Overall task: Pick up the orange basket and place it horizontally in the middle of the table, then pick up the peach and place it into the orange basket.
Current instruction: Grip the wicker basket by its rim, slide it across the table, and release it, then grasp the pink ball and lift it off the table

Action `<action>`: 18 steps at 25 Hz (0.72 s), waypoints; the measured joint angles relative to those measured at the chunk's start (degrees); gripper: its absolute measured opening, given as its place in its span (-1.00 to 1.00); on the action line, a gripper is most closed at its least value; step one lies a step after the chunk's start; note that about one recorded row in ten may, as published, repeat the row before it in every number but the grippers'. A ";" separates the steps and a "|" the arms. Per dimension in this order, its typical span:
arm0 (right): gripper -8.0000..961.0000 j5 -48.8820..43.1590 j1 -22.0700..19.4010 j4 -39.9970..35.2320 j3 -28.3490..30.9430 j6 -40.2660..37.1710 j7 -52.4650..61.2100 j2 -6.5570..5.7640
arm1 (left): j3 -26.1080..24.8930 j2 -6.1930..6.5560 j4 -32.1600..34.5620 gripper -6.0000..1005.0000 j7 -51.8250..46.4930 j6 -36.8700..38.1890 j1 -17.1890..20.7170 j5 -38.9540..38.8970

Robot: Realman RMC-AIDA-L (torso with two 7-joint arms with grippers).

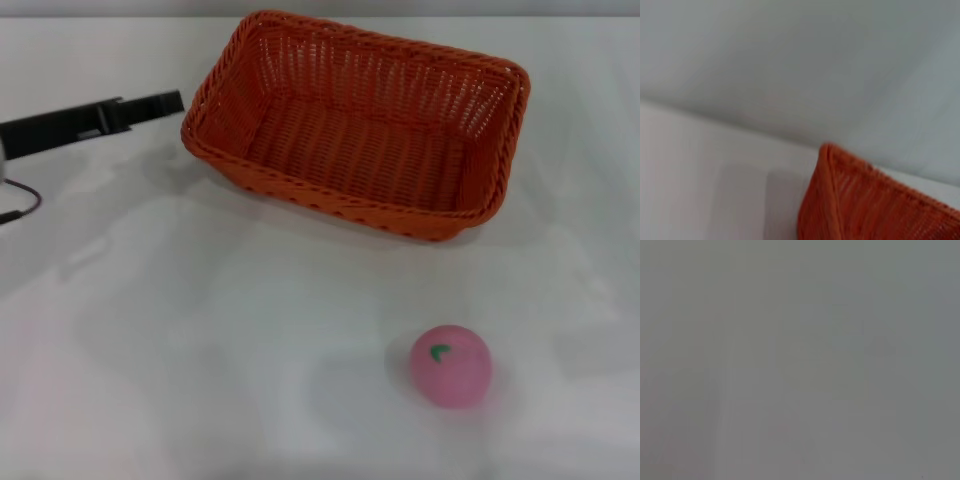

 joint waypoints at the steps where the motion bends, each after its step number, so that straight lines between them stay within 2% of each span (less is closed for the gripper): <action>1: 0.75 -0.06 -0.29 -0.03 -0.10 0.23 0.01 -0.01 | -1.04 0.00 0.00 0.35 2.90 -0.75 0.44 -1.16; 6: 0.74 -0.36 -1.81 -1.26 -0.64 1.53 2.45 -0.05 | -5.77 -0.19 0.57 0.35 22.99 -6.25 3.44 -8.70; 9: 0.74 -0.58 -3.04 -3.88 -1.45 1.52 7.43 -0.10 | -6.07 -0.25 0.83 0.35 32.54 -7.44 5.65 -12.72; 14: 0.73 -1.02 -6.48 -11.73 -4.17 1.71 18.04 0.00 | -6.54 -0.22 3.62 0.34 44.42 -7.84 8.20 -18.69; 18: 0.73 -3.81 -8.80 -19.91 -5.92 2.02 28.85 0.02 | -9.49 -0.25 7.48 0.34 51.24 -9.36 8.67 -21.56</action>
